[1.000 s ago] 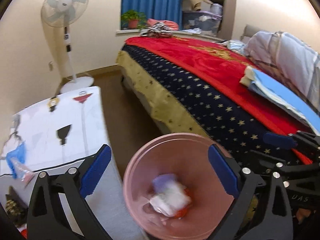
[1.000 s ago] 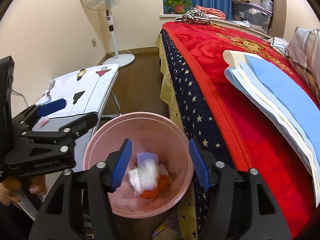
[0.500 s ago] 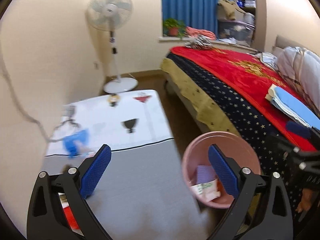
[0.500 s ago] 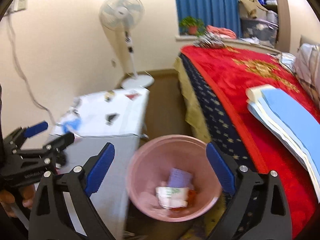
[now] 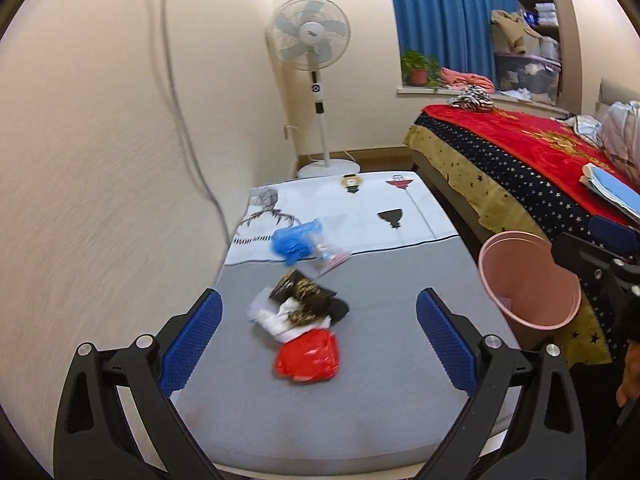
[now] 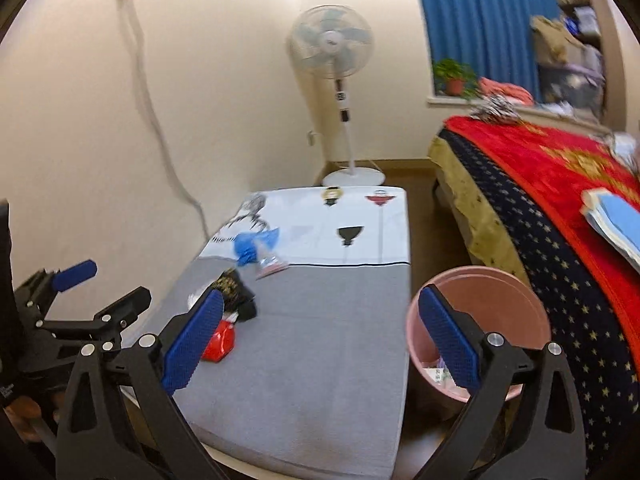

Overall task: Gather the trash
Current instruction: 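Move both open grippers back over the ironing board toward the remaining trash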

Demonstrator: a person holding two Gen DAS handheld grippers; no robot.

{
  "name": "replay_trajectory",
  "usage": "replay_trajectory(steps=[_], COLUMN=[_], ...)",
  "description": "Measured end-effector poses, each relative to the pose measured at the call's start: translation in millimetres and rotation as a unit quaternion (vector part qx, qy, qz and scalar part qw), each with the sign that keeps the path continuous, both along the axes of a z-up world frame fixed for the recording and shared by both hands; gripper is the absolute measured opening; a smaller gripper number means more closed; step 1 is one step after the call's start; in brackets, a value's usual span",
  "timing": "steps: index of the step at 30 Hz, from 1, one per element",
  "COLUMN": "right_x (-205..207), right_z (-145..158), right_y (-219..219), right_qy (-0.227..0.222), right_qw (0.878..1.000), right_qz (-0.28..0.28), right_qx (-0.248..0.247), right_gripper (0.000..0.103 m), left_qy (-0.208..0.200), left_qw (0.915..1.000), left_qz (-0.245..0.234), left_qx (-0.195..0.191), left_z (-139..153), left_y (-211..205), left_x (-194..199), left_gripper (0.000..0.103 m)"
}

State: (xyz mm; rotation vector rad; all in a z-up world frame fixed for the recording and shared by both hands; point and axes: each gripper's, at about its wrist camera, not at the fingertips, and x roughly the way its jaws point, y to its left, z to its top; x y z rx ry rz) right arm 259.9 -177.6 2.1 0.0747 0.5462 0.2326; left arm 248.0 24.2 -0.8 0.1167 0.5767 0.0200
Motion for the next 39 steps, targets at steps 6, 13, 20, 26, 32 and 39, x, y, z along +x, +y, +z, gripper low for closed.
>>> replay_trajectory(steps=[6, 13, 20, 26, 32, 39], right_x=[11, 28, 33, 38, 67, 98], right_z=[-12, -23, -29, -34, -54, -85], right_y=[20, 35, 56, 69, 95, 139], right_qy=[0.006, 0.02, 0.017, 0.01, 0.013, -0.021], right_qw=[1.0, 1.0, 0.999, 0.998, 0.997, 0.991], right_qz=[-0.003, -0.003, 0.018, 0.025, 0.061, 0.094], right_qx=[-0.018, -0.023, -0.039, -0.05, -0.051, -0.09], right_gripper=[0.096, 0.096, 0.096, 0.096, 0.096, 0.096], left_qy=[0.0, 0.007, 0.01, 0.014, -0.002, -0.009], left_qw=[0.9985, 0.9955, 0.9954, 0.9941, 0.9908, 0.9856], left_qz=[0.038, 0.086, 0.092, 0.105, 0.134, 0.166], left_qx=[-0.039, -0.039, -0.023, -0.025, -0.022, -0.032], left_z=[-18, -26, -29, -27, -18, -11], left_y=[38, 65, 70, 75, 87, 107], left_x=[8, 24, 29, 33, 38, 45], left_gripper=[0.094, 0.094, 0.094, 0.095, 0.095, 0.095])
